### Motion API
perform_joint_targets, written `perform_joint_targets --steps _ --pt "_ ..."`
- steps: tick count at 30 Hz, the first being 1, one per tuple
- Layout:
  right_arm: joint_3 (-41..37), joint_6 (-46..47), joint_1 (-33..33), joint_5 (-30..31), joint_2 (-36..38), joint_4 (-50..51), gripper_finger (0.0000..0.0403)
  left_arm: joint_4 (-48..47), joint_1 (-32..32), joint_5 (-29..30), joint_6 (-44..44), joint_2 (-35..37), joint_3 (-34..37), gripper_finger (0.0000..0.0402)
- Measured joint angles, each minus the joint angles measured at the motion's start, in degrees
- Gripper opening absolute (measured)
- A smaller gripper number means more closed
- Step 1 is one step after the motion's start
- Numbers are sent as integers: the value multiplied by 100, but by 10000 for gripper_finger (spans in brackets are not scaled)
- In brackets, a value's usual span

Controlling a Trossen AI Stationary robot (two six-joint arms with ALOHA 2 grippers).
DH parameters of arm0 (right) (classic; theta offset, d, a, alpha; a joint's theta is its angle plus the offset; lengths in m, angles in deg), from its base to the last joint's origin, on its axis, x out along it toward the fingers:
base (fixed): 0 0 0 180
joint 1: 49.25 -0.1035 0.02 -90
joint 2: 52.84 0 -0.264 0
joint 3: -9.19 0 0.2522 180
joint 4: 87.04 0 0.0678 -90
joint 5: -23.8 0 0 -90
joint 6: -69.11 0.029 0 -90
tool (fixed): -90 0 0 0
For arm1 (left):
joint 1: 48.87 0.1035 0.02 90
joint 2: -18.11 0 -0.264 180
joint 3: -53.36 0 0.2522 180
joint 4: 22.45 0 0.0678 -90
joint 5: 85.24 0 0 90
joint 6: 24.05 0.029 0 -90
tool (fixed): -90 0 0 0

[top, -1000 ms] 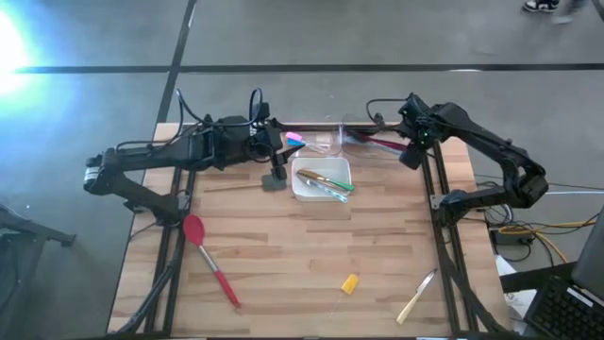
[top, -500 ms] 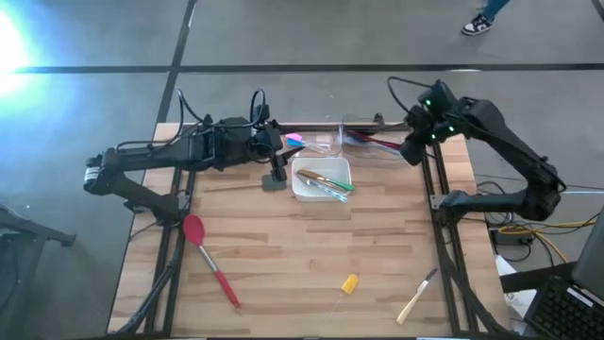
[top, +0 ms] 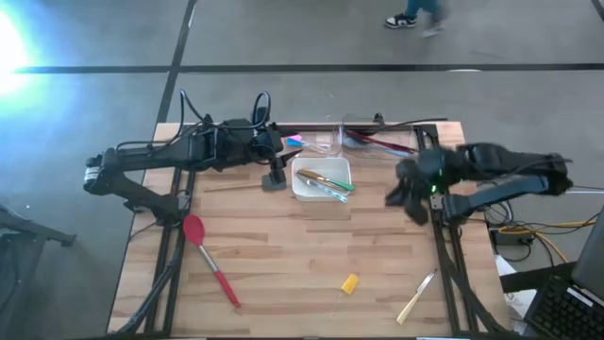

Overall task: Pick & Place Kitchen Items
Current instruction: Put the gray spatula into the left transparent bin

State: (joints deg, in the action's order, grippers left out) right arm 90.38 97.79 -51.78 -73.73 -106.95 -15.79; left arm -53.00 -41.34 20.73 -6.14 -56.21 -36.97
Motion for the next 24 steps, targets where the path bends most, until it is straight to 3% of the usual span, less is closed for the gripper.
perform_joint_targets --steps 5,9,17,24 --pt "-118 481 -1586 775 -449 -584 83 -395 -3 -1 -150 56 0 210" --pt "-85 545 -2344 1189 -1000 -692 74 -1331 -15 -38 -315 163 -2 210" --pt "57 505 -2661 1222 -2170 -729 59 -3996 -124 -947 -1644 271 5 210" --pt "206 390 -2659 1220 -2847 -715 57 -4834 -409 -897 -2351 300 790 210"
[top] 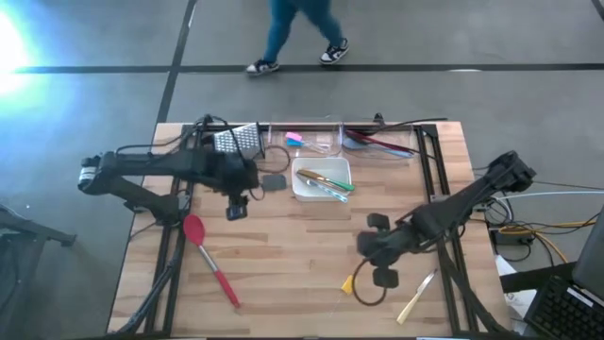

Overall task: Pick & Place Kitchen Items
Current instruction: Put the gray spatula into the left transparent bin

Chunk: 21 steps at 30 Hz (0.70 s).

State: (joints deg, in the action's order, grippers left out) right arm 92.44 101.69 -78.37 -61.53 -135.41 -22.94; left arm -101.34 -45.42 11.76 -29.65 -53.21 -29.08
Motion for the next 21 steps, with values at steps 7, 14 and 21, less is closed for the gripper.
perform_joint_targets --steps 7,14,21 --pt "272 -46 4 0 -254 -2 57 63 31 227 -5 -53 1169 210" --pt "636 -409 68 241 -268 -38 54 1227 917 -378 795 -81 1759 189" --pt "976 -474 104 299 -264 -40 53 1365 2133 -571 1602 -328 1837 175"
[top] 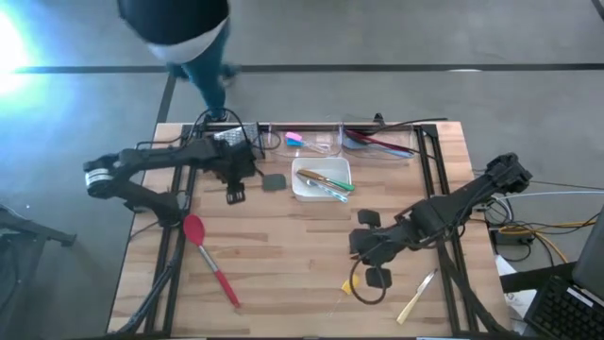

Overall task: Pick & Place Kitchen Items
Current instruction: Put the gray spatula into the left transparent bin

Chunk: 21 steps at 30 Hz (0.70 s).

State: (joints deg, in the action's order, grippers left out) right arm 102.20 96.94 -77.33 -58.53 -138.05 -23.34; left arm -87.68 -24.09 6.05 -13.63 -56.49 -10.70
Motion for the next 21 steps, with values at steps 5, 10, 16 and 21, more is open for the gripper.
perform_joint_targets --steps 5,10,16,21 --pt "32 0 -4 -2 0 12 55 1 569 -25 527 -349 0 174" --pt "32 0 0 0 -2 12 56 8 787 -36 1017 -879 -2 174" --pt "30 2 0 0 -2 11 56 310 792 30 1379 -1589 0 174" --pt "28 24 0 -1 -2 25 56 431 798 92 1482 -2073 -31 174"
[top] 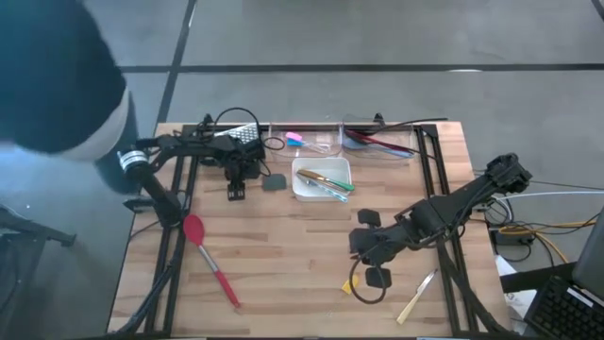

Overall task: Pick & Place Kitchen Items
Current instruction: Put the gray spatula into the left transparent bin

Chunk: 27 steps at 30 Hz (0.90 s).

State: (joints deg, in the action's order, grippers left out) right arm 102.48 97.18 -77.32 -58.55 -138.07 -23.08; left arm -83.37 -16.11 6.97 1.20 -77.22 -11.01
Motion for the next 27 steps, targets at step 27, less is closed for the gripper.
perform_joint_targets --steps 27 --pt "-7 -22 -2 -1 7 57 56 -461 2 16 -70 480 61 53"
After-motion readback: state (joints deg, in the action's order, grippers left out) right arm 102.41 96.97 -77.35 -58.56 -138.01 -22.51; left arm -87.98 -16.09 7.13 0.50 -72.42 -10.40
